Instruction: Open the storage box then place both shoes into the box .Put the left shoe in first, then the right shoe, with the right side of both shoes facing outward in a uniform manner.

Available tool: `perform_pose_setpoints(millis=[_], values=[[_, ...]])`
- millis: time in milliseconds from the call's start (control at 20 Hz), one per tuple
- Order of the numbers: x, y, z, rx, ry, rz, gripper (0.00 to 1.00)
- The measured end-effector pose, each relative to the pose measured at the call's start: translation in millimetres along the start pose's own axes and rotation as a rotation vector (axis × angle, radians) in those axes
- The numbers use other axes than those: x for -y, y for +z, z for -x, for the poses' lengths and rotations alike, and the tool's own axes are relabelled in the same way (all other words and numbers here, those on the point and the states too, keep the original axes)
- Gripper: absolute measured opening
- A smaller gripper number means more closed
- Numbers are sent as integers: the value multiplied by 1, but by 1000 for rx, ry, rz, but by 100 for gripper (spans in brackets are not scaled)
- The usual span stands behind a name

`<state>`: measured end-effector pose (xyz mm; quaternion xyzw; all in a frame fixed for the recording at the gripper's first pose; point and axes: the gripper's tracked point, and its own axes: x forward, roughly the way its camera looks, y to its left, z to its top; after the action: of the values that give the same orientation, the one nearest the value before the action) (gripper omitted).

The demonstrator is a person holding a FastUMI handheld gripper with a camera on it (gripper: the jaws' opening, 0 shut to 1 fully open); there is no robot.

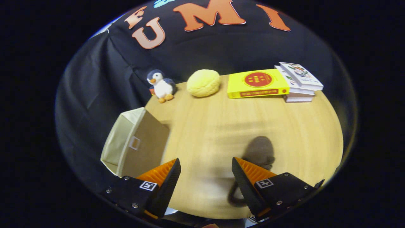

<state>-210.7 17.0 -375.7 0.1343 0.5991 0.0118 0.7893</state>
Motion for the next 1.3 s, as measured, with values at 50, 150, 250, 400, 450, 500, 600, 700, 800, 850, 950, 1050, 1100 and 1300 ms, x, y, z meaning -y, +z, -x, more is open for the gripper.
perform_pose_setpoints(millis=[50, 150, 250, 400, 450, 500, 600, 700, 800, 850, 950, 1050, 1100, 1300], values=[[14, -12, -1, -24, -12, -16, 97], [34, -35, -1, -68, -23, -46, 97], [58, -47, -5, -76, -55, -49, 97], [86, -59, -16, -76, -105, -15, 93], [94, -61, -21, -73, -122, -4, 91], [101, -61, -27, -64, -136, 4, 87], [112, -62, -38, -50, -169, 29, 78], [121, -66, -48, -55, -200, 50, 67], [117, -61, -54, -21, -192, 21, 51], [116, -60, -56, -12, -195, 9, 45], [121, -59, -59, -15, -229, -2, 30], [126, -55, -60, -17, -257, -21, 21], [127, -53, -58, -25, -264, -36, 13], [102, -37, -46, -30, -209, -116, 6]])
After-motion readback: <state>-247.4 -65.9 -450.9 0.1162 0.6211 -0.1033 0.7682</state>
